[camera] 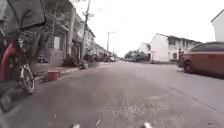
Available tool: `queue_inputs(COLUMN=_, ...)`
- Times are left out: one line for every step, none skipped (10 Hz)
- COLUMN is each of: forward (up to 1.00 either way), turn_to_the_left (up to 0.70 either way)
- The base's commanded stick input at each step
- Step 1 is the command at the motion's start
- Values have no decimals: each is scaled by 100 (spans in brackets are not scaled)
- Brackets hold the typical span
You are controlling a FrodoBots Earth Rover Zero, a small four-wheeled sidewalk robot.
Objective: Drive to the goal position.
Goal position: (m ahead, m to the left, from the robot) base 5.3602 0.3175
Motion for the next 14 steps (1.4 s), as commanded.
queue_inputs(forward=70, turn_to_the_left=0)
queue_inputs(forward=70, turn_to_the_left=0)
queue_inputs(forward=70, turn_to_the_left=0)
queue_inputs(forward=70, turn_to_the_left=0)
queue_inputs(forward=70, turn_to_the_left=0)
queue_inputs(forward=70, turn_to_the_left=0)
queue_inputs(forward=70, turn_to_the_left=0)
queue_inputs(forward=70, turn_to_the_left=0)
queue_inputs(forward=70, turn_to_the_left=0)
queue_inputs(forward=70, turn_to_the_left=0)
queue_inputs(forward=70, turn_to_the_left=0)
queue_inputs(forward=70, turn_to_the_left=0)
queue_inputs(forward=70, turn_to_the_left=0)
queue_inputs(forward=70, turn_to_the_left=2)
